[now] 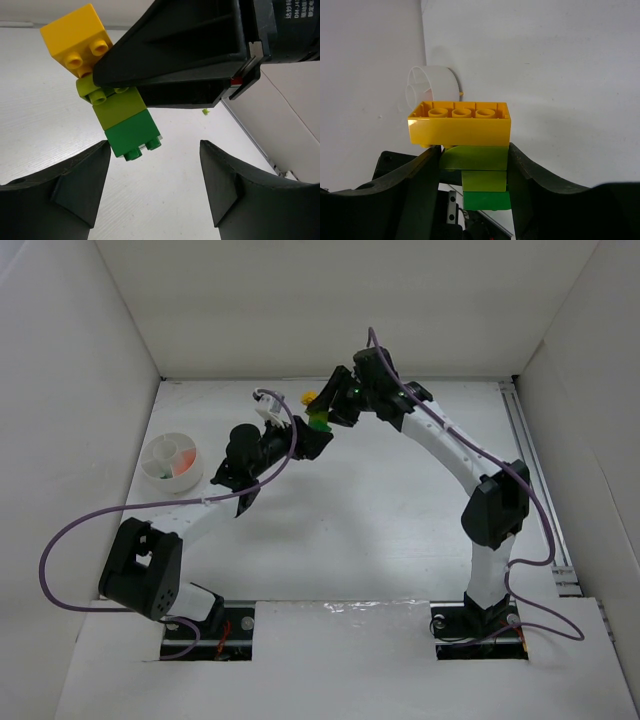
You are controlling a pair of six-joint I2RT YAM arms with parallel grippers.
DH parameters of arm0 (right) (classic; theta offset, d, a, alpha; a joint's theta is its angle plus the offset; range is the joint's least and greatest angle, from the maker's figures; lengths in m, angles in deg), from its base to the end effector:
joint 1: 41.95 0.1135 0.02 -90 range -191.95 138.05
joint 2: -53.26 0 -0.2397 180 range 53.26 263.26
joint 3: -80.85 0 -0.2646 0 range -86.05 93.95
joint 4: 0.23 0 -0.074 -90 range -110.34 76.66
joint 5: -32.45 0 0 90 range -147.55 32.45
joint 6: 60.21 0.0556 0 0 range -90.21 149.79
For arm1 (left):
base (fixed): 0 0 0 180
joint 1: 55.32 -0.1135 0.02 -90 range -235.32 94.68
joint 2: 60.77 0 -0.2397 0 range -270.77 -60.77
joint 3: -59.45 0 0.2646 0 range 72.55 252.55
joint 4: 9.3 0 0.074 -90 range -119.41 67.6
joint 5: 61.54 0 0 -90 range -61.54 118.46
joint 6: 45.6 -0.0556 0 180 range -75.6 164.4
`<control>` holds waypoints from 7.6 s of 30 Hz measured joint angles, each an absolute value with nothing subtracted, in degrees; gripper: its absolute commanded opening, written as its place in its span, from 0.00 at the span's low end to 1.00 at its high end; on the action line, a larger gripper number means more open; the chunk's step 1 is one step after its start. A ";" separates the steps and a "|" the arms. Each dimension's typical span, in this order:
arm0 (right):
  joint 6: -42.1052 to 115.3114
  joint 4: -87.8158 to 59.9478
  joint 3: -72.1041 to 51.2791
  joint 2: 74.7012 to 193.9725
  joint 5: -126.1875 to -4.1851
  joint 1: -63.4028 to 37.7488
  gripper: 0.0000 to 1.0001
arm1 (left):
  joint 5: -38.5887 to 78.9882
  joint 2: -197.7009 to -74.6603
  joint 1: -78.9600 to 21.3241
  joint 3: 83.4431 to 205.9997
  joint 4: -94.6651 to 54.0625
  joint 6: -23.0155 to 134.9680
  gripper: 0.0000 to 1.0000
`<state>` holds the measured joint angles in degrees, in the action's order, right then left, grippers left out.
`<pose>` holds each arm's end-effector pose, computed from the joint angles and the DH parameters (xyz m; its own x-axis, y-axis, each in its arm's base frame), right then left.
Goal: Sort the legos into containers by color
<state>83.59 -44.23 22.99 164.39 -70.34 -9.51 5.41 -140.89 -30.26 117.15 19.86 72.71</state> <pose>0.3932 0.2645 0.3178 -0.8200 0.4113 -0.3981 -0.0307 0.6629 0.7480 0.3058 -0.1670 0.2634 -0.2583 -0.3610 -0.8961 0.7037 0.5653 -0.4305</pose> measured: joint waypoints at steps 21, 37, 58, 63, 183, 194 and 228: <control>83.11 -44.82 22.99 163.64 -64.57 -7.12 0.00 | 9.87 -141.66 -30.43 117.17 19.77 74.96 0.03; 82.91 -45.94 23.49 163.38 -56.14 -5.75 0.00 | 9.96 -141.15 -30.46 115.93 19.83 78.24 0.00; 53.40 -42.57 -3.02 155.19 -62.80 -20.48 0.00 | -5.71 -123.23 -34.37 108.54 6.70 59.03 0.00; 35.02 -45.24 -10.41 152.08 -72.24 -30.49 0.16 | -17.21 -118.77 -35.29 108.54 -2.42 45.72 0.00; -8.89 -61.33 11.18 168.80 -89.51 -38.25 0.75 | -18.24 -148.34 -78.52 155.53 -64.67 1.26 0.00; -4.63 -61.24 21.50 174.51 -89.75 -38.95 0.77 | -12.75 -148.37 -79.57 154.99 -67.88 -4.22 0.00; 1.14 -60.91 28.36 178.53 -88.96 -38.12 0.80 | -2.76 -154.90 -86.96 155.20 -65.69 -7.81 0.04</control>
